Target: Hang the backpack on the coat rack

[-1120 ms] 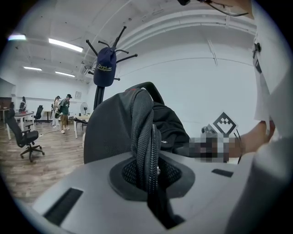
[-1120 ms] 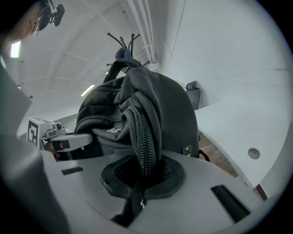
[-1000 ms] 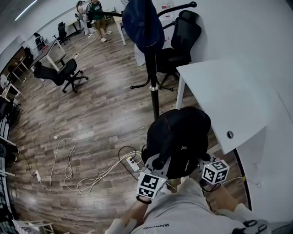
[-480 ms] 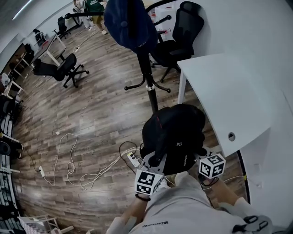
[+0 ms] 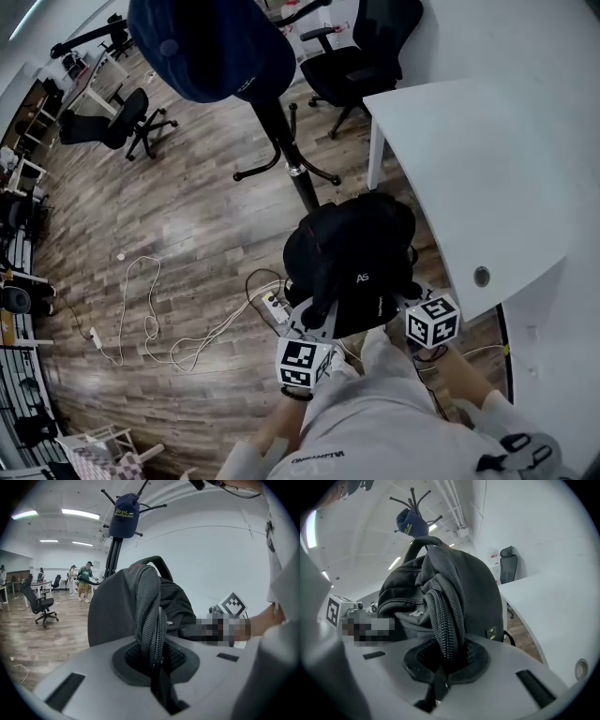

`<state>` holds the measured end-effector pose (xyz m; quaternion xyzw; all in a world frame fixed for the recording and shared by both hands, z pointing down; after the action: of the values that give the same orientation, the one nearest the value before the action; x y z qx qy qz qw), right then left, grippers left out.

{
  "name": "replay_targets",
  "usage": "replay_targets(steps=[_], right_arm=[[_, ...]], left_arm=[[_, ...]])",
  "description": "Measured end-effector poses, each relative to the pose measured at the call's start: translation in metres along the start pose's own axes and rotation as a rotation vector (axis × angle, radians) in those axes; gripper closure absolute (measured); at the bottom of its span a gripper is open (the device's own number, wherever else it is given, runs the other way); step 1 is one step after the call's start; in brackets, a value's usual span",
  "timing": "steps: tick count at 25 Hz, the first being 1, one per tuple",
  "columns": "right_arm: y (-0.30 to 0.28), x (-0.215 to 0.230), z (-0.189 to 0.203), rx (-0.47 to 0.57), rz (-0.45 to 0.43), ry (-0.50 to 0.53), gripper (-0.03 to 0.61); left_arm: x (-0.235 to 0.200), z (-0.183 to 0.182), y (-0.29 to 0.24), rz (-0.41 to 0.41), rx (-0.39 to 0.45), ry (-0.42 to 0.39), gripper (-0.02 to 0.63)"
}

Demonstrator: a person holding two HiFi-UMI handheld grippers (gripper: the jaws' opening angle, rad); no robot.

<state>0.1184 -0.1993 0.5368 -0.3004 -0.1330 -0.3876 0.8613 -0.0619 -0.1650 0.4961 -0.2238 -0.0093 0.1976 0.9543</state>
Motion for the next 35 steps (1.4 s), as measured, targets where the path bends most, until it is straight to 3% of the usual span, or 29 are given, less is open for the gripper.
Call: replay_targets(steps=[15, 35], right_arm=[[-0.055, 0.062, -0.021, -0.045, -0.019, 0.023, 0.557], [-0.121, 0.099, -0.027, -0.131, -0.085, 0.077, 0.557]], left_arm=[[-0.025, 0.003, -0.072, -0.065, -0.032, 0.049, 0.584], [-0.064, 0.023, -0.12, -0.183, -0.044, 0.116, 0.581]])
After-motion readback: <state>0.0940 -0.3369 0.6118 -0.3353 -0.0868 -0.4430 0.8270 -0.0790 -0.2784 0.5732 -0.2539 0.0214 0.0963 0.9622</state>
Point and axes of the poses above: the fingertips, and each gripper's own axes: y backward along the fingers, x to its right, z out of its underside, the point moved 5 cm from there along y, backward along the fingers, and after that the axes turned 11 degrees about -z, right-handed, at the moved point
